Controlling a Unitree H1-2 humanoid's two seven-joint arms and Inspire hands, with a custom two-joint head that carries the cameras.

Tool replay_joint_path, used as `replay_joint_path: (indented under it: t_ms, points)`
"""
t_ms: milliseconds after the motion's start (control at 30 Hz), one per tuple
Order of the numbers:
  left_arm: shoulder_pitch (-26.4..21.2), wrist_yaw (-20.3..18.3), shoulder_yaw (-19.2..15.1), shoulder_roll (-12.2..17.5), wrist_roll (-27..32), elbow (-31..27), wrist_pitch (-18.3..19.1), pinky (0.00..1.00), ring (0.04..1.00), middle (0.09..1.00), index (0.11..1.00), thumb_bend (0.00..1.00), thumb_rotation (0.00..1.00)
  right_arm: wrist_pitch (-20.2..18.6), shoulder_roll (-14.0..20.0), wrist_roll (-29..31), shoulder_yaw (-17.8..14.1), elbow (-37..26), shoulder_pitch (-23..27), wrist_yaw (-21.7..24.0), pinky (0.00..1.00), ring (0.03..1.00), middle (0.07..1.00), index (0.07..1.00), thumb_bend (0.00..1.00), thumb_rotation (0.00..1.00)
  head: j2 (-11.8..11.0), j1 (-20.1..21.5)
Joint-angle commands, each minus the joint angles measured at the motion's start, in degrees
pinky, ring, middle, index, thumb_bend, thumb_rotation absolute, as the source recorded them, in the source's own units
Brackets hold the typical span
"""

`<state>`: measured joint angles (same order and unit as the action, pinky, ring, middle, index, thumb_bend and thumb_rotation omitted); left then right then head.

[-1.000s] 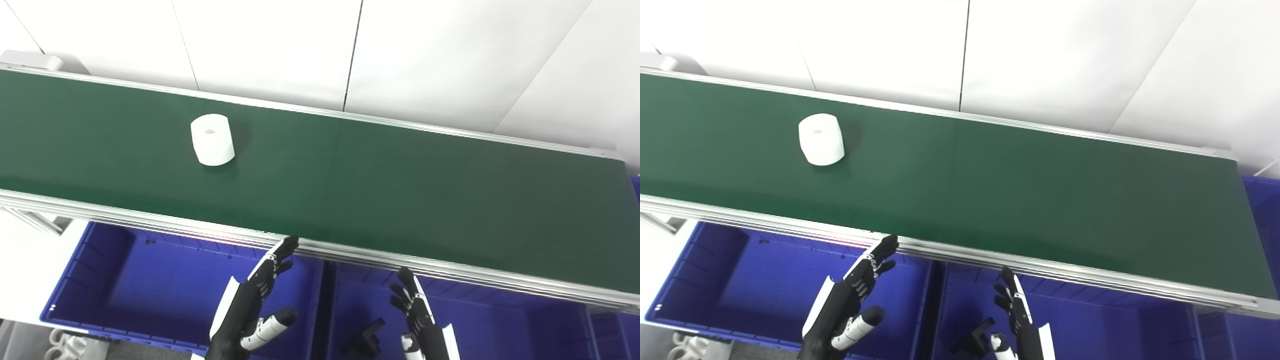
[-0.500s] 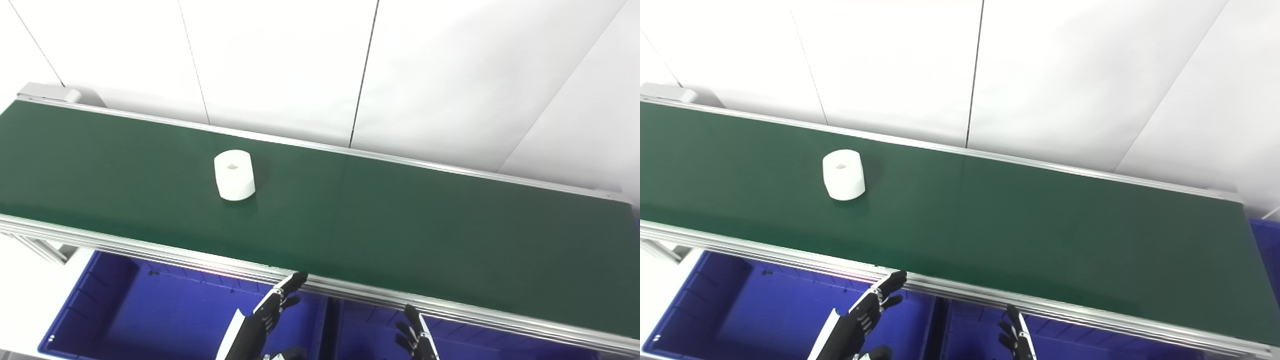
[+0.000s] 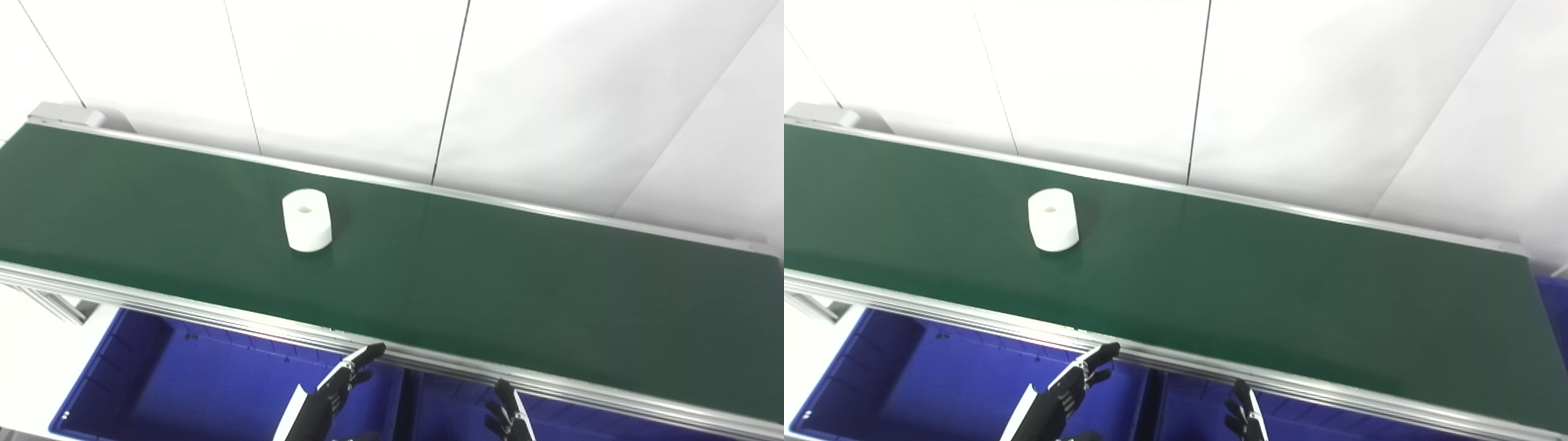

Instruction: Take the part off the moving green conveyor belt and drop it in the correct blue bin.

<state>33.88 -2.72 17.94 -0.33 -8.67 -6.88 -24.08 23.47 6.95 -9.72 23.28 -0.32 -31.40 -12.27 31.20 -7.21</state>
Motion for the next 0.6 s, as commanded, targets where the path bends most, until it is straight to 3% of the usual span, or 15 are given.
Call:
replay_joint_path:
  t_ms: [0, 300, 567]
  points:
    - [-0.33, 0.42, 0.39, -0.54, -0.40, -0.77, -2.13, 0.86, 0.917, 0.895, 0.849, 0.87, 0.74, 3.45, 0.22, 0.27, 0.27, -1.16, -0.11, -0.72, 0.85, 0.910, 0.961, 0.964, 0.87, 0.97, 0.08, -0.04]
    - [-1.64, 1.18, 0.66, -0.61, -1.14, 1.57, -2.75, 0.81, 0.896, 0.875, 0.834, 0.85, 0.72, 3.45, 1.26, 0.64, 1.60, 0.58, 0.99, -2.07, 0.85, 0.910, 0.962, 0.964, 0.84, 0.97, -3.05, 0.17]
    - [-3.18, 2.73, 1.92, -0.40, -2.22, 3.51, -2.78, 0.77, 0.876, 0.870, 0.826, 0.87, 0.73, 3.45, 1.75, 0.87, 2.37, 2.09, 1.97, -3.50, 0.84, 0.905, 0.958, 0.965, 0.86, 0.98, -4.50, 0.15]
